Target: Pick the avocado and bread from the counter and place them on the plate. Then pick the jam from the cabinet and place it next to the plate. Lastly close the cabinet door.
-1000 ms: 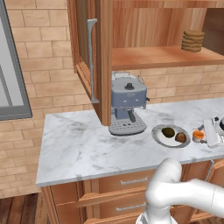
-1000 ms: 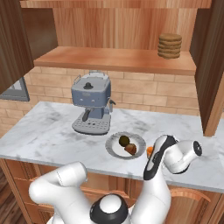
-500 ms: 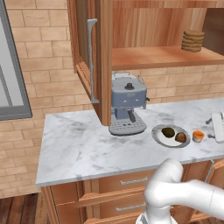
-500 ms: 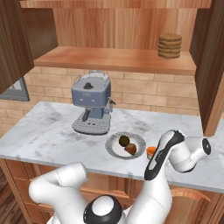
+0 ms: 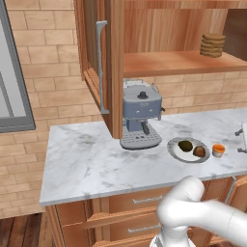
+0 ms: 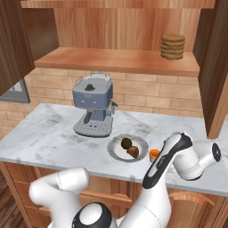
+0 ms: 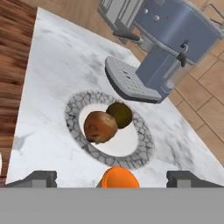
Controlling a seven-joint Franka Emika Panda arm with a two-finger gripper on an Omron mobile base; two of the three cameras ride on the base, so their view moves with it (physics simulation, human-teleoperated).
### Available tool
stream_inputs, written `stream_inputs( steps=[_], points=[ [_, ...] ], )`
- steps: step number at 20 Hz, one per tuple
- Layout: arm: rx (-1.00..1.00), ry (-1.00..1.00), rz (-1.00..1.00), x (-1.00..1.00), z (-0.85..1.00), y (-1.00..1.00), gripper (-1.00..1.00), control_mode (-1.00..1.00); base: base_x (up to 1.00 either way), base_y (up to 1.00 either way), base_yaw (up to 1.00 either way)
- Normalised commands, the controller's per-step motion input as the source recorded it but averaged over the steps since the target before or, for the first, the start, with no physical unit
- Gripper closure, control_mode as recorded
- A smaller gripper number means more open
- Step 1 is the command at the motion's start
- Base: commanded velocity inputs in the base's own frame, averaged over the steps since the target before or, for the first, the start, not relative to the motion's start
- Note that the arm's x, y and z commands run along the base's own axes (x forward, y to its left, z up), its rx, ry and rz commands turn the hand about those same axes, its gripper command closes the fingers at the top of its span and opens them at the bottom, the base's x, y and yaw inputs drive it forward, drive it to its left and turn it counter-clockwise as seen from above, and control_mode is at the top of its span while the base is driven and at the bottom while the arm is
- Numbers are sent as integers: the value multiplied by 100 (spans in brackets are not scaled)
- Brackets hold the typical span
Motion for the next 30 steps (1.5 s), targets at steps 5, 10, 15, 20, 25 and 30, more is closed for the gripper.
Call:
stream_inputs(
  steps=[5, 10, 15, 20, 25, 30],
  points=[
    [2, -7, 0, -34, 9, 44, -100, -100, 0, 0, 0],
    [6, -8, 0, 0, 0, 67, -100, -100, 0, 0, 0],
    [14, -9, 5, -2, 13, 20, -100, -100, 0, 0, 0],
    [8, -9, 3, -15, 26, 20, -100, -100, 0, 0, 0],
    [0, -11, 0, -26, 45, 13, -100, -100, 0, 0, 0],
    [1, 6, -10, 12, 22, 3, -100, -100, 0, 0, 0]
  ],
)
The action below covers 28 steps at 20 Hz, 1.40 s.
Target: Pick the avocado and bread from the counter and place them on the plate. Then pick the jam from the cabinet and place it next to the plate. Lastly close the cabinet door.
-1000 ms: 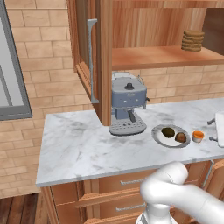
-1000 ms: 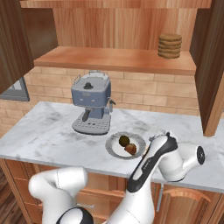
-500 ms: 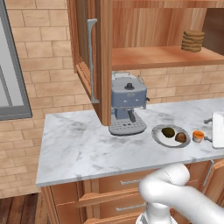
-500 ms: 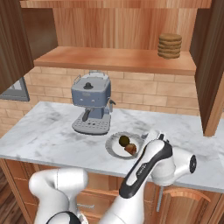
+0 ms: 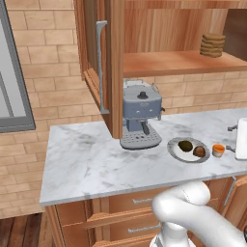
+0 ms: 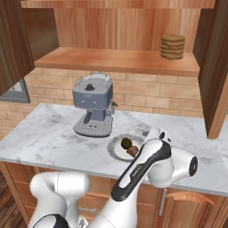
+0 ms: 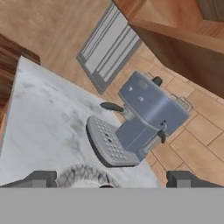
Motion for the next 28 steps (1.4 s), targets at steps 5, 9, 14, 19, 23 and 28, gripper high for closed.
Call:
stream_inputs(
  steps=[5, 9, 14, 19, 23, 28],
  points=[
    [-1, -3, -13, -5, 42, 13, -100, -100, 0, 0, 0],
    [-10, -11, -1, -24, 47, 33, -100, -100, 0, 0, 0],
    [-21, -7, 0, -26, 27, 57, -100, -100, 0, 0, 0],
    [-26, 0, 2, -28, 3, 79, -100, -100, 0, 0, 0],
    [-19, -8, 5, -50, 0, 44, -100, -100, 0, 0, 0],
    [-19, -20, 0, -49, 0, 43, -100, -100, 0, 0, 0]
  ],
)
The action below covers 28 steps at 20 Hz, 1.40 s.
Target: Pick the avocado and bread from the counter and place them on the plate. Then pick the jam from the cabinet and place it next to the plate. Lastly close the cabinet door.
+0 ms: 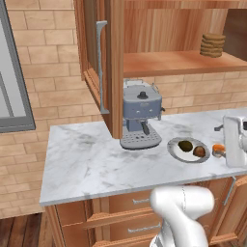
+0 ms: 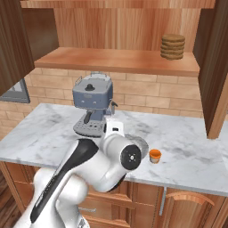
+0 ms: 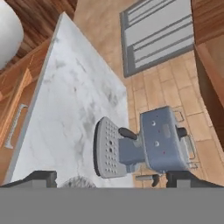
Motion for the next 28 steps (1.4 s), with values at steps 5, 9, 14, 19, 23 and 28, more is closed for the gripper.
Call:
stream_inputs(
  steps=[5, 9, 14, 19, 23, 28],
  points=[
    [-22, -15, -1, -16, 0, 87, -100, -100, 0, 0, 0],
    [-24, -10, -7, -12, 0, 100, -100, -100, 0, 0, 0],
    [-33, -7, 0, -52, -11, 79, -100, -100, 0, 0, 0],
    [-36, -6, 1, -45, -24, 85, -100, -100, 0, 0, 0],
    [-35, -1, 2, -49, -30, 74, -100, -100, 0, 0, 0],
    [-30, -22, 6, -63, -44, 62, -100, -100, 0, 0, 0]
  ],
)
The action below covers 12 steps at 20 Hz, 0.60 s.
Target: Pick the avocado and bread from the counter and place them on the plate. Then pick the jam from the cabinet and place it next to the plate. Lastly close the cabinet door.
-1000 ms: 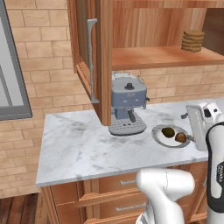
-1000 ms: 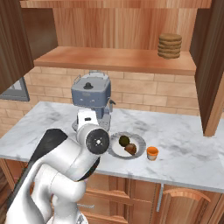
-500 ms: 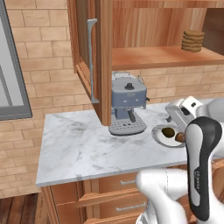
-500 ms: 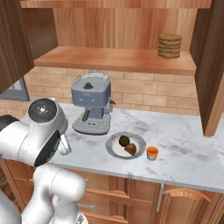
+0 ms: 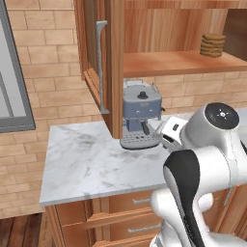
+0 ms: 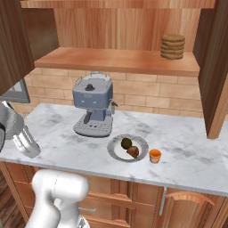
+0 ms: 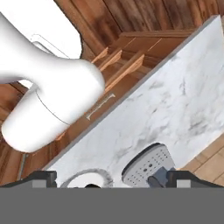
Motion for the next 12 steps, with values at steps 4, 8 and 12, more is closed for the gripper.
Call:
stream_inputs(
  steps=[4, 8, 12],
  points=[
    [-29, -26, 10, -44, -31, 69, -100, -100, 0, 0, 0],
    [-27, -26, 20, -16, -45, 61, -100, -100, 0, 0, 0],
    [-22, -33, 31, -16, -47, 41, -100, -100, 0, 0, 0]
  ],
)
